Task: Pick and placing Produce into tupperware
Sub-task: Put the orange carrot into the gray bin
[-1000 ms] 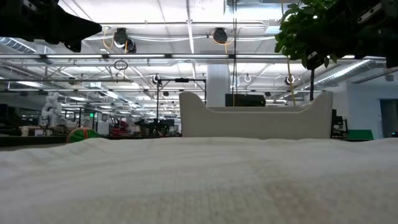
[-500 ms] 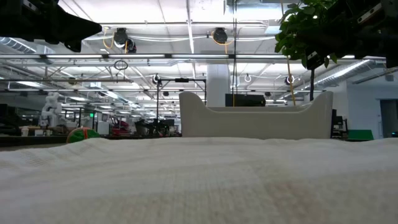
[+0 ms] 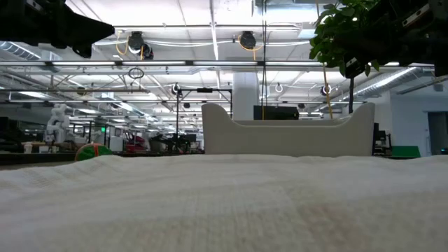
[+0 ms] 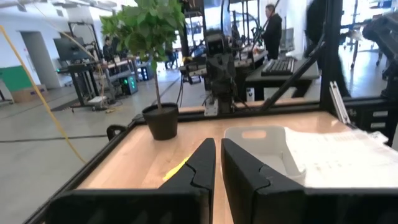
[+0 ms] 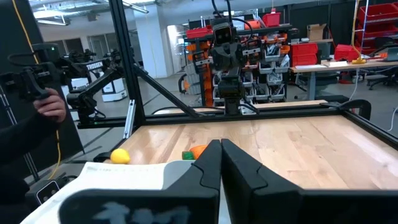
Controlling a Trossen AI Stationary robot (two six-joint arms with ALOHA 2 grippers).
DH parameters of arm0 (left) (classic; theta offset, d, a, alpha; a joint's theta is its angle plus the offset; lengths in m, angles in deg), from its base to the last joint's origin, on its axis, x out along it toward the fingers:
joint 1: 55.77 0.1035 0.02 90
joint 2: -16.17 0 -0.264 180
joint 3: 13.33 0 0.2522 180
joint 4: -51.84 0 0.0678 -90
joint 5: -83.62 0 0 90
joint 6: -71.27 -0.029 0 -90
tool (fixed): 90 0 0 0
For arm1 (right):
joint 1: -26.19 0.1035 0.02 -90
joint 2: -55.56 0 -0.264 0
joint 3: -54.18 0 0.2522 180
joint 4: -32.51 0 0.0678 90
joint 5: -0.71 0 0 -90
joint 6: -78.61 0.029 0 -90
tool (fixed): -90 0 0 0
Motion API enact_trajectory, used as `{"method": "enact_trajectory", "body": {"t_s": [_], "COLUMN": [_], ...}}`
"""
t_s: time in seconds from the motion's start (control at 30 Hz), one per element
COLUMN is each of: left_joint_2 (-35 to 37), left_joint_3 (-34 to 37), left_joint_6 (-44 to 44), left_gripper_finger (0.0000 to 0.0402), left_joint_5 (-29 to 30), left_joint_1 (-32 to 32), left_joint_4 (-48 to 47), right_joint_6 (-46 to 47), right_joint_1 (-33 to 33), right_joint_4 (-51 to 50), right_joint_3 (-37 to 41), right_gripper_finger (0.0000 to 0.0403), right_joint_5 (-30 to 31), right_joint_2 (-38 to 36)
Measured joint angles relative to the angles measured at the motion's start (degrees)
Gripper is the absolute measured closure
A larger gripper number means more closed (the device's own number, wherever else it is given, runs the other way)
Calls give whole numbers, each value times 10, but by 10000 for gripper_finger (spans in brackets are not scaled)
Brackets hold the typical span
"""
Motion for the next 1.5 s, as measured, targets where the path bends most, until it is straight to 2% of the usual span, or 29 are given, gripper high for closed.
{"method": "enact_trajectory", "body": {"t_s": [0.23,0.47,0.7,0.83,1.1,1.5], "left_joint_2": [0,0,0,-36,-99,-102], "left_joint_3": [0,0,-1,0,-1,-12], "left_joint_6": [5,13,-14,-17,-2,-4], "left_gripper_finger": [371,371,371,371,371,371], "left_joint_5": [0,0,0,0,10,15], "left_joint_1": [0,0,0,0,10,31], "left_joint_4": [46,53,78,69,116,48], "right_joint_6": [8,4,-17,-35,-49,-75], "right_joint_1": [0,0,0,0,0,0], "right_joint_4": [5,5,2,-4,15,39], "right_joint_3": [0,0,0,0,0,0], "right_gripper_finger": [403,403,403,403,403,403], "right_joint_5": [0,0,0,0,0,2], "right_joint_2": [0,1,2,2,2,2]}}
